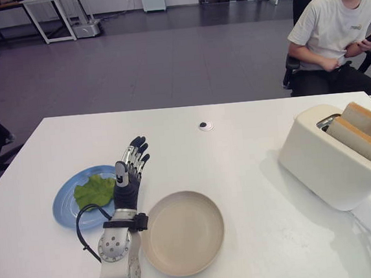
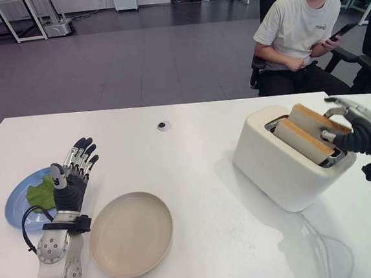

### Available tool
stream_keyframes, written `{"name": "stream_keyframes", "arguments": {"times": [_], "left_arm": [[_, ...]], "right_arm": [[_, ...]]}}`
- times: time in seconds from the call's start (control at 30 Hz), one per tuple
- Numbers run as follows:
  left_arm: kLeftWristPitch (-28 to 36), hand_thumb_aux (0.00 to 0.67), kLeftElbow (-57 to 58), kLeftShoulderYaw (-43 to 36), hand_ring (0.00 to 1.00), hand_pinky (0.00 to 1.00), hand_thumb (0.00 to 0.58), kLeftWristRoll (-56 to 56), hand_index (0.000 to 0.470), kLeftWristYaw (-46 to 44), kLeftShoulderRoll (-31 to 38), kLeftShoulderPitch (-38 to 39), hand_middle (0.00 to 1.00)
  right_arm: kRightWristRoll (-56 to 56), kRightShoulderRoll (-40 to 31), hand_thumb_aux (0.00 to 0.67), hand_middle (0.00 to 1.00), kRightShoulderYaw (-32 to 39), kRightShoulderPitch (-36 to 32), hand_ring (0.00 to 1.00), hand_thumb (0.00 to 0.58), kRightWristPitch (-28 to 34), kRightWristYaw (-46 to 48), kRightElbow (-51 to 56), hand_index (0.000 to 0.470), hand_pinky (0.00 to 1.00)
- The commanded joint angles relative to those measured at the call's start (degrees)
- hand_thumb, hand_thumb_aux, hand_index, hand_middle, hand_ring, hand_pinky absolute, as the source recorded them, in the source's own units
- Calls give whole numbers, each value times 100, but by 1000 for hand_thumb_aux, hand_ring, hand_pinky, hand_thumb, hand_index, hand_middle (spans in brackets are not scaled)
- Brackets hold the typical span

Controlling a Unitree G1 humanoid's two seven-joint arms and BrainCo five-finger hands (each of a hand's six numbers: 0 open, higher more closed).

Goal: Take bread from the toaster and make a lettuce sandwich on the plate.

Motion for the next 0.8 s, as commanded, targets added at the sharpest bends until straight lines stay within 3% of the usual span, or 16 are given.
{"name": "stream_keyframes", "arguments": {"times": [0.03,0.23,0.47,0.63,0.8], "left_arm": [[64,0,-5,0,0,0,0,9,0,9,28,17,0],[69,0,46,-50,0,0,0,37,0,23,14,-90,0],[48,0,48,-86,0,0,0,54,0,52,3,-161,0],[68,0,-8,-93,0,0,0,57,0,88,0,-160,0],[82,0,-54,-120,0,0,0,66,0,132,-12,-133,0]], "right_arm": [[1355,324,670,0,-433,-717,0,580,798,130,-883,470,0],[2066,430,670,0,-378,-1388,0,580,1734,51,-1479,470,0],[3377,1108,670,0,854,-2788,0,580,3060,-29,-2518,470,0],[3658,1726,670,0,2634,-2399,0,580,3995,178,-3370,470,0],[3548,1831,670,0,4277,-1810,0,580,4691,711,-3638,470,0]]}}
